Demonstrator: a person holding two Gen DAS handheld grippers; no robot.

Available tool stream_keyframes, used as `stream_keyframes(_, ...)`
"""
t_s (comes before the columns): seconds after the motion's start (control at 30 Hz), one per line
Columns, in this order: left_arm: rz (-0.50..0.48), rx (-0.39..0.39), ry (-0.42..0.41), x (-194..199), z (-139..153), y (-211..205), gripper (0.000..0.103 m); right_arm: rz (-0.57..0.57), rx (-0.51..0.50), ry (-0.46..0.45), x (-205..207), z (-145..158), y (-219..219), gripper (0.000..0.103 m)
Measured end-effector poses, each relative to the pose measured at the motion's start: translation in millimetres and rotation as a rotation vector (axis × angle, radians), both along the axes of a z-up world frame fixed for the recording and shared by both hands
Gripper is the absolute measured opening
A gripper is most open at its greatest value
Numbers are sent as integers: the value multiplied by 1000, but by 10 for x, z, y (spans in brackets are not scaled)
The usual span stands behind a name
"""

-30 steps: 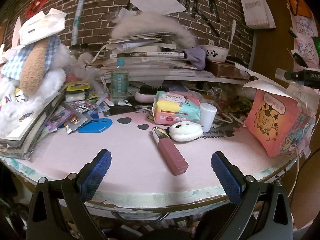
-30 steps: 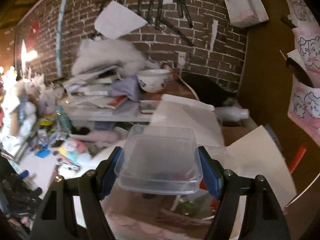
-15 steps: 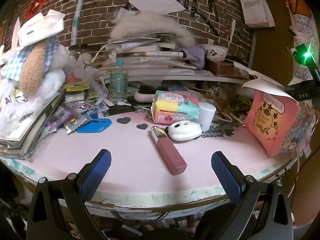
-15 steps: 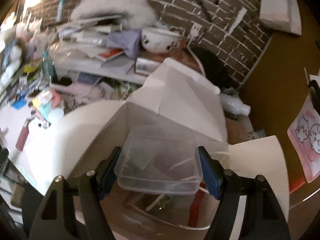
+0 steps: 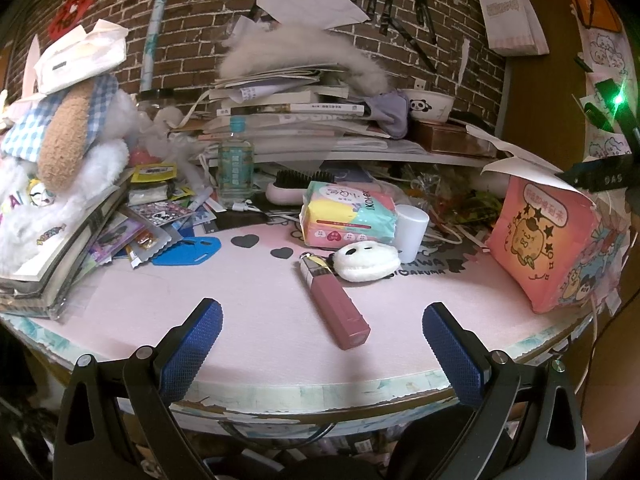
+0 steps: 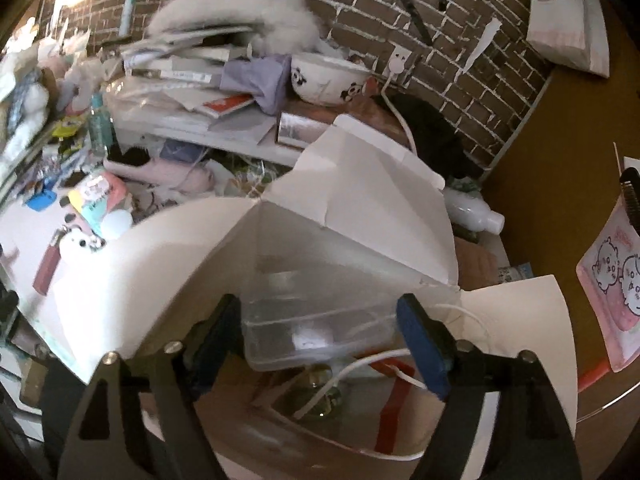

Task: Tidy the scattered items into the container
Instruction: 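Lower the clear box into the bag and open the right gripper, then withdraw the right gripper from the bag back over the table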

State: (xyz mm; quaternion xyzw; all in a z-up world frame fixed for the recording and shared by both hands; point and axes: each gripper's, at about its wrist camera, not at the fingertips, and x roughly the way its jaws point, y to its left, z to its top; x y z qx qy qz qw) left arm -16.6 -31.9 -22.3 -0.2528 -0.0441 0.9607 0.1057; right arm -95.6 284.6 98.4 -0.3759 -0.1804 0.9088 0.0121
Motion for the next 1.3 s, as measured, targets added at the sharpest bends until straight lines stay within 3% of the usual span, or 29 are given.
stream_keyframes(0.37, 1, -1, 0, -3, 0, -6, 100, 13, -149, 90, 148, 334, 12, 85)
stream_keyframes(0.57, 8, 3, -3, 13, 3, -19, 100, 100, -309, 123, 320, 460, -119, 85)
stream_keyframes(0.7, 10, 4, -5, 17, 3, -36, 100, 186, -359, 144, 466, 465, -399, 85)
stream_keyframes(1.07, 12, 14, -18, -4, -62, -64, 100, 397, -436, 133, 777, 137, -1140, 85)
stream_keyframes(1.3, 6, 28, -34, -64, -135, -29, 100, 418, -552, 20, 750, -310, -1235, 85)
